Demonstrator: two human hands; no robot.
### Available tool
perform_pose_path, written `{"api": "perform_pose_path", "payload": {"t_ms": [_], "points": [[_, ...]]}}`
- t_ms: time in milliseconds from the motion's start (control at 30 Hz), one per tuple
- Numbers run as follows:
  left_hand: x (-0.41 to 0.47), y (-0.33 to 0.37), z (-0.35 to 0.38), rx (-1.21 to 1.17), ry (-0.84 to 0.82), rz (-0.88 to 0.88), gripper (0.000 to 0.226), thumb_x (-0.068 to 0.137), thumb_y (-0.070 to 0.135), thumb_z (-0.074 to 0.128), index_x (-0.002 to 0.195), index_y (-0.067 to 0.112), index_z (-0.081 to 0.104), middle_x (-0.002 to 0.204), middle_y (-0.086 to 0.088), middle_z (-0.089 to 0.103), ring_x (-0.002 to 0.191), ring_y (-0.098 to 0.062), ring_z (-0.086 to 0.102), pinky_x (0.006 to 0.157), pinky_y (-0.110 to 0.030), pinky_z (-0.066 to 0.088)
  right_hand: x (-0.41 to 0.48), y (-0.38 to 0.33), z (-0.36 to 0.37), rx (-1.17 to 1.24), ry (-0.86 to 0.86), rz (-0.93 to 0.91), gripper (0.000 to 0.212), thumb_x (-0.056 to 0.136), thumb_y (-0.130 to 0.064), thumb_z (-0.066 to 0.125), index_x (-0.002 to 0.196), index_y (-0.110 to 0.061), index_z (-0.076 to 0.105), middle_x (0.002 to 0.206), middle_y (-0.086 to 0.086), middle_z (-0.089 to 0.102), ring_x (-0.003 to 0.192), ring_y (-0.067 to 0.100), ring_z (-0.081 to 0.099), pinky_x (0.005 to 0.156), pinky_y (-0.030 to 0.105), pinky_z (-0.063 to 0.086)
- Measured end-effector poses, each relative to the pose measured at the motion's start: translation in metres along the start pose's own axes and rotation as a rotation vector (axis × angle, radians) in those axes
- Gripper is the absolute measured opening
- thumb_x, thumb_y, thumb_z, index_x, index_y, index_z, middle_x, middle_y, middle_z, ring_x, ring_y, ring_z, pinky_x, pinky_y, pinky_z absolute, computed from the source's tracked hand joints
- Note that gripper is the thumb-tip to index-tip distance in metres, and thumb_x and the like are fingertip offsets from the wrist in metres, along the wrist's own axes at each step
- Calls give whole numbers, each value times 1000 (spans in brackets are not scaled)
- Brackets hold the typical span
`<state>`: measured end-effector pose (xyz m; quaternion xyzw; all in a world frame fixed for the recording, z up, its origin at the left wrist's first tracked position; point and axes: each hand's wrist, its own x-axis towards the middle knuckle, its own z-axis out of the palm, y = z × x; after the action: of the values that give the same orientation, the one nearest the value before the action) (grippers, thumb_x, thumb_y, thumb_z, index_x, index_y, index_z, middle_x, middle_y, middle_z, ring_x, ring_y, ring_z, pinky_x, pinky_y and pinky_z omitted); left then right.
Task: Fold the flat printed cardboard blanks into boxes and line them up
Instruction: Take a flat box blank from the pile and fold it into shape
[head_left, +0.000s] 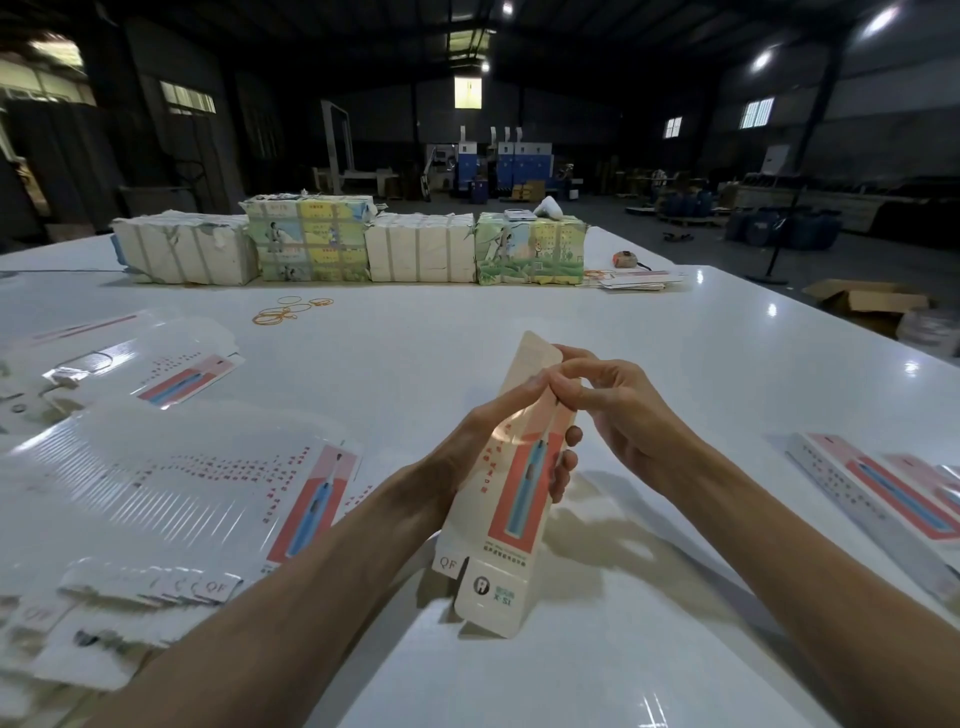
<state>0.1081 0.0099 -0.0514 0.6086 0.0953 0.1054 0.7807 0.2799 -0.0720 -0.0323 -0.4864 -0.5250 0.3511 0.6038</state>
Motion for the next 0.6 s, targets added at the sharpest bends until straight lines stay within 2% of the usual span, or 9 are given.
{"api": "perform_pose_path", "payload": {"t_ms": [67,167,300,367,467,500,600], "points": [[1,-2,-2,-1,-15,8,64,85,68,69,103,7,61,88,-10,69,73,-22,71,71,-35,61,-1,-1,0,16,-14,-1,40,82,-22,78,100,13,73,136,4,64,129,25,60,116,47,45],[2,-3,-4,4,-32,1,62,85,67,71,101,8,60,85,-9,67,70,-20,70,72,-34,61,-2,-2,0,36,-51,-8,29,85,-22,77,92,6,75,122,0,69,123,27,63,105,39,50],[0,-7,-6,-15,-41,2,50,92,56,65,104,8,55,86,-7,66,71,-19,70,73,-34,61,0,0,0,-237,-45,-89,16,96,-23,72,93,-10,80,128,-10,66,115,24,68,100,43,58],[0,-9,-5,-33,-15,29,58,86,58,73,108,8,54,91,-9,65,75,-21,70,77,-39,61,2,1,-1,-311,-54,-98,16,100,-21,69,92,-15,82,129,-15,65,114,23,68,99,44,59],[3,-10,0,-70,-6,16,58,85,60,75,109,10,57,93,-11,59,78,-24,69,90,-52,58,1,0,-3,-246,-37,-83,20,99,-24,69,91,-12,83,136,-11,63,115,21,68,97,40,59],[4,-10,2,-83,-11,8,58,84,62,76,106,11,58,89,-9,58,74,-22,67,87,-51,59,1,-1,-4,-209,-37,-83,22,98,-26,70,92,-10,83,137,-10,63,116,19,67,97,38,58],[7,-3,8,-51,17,-75,80,59,76,87,93,14,51,69,-2,52,51,-13,56,58,-30,58,2,-4,-6,-109,-51,-93,28,95,-27,70,95,-2,81,142,-7,60,128,15,60,104,36,50]]}}
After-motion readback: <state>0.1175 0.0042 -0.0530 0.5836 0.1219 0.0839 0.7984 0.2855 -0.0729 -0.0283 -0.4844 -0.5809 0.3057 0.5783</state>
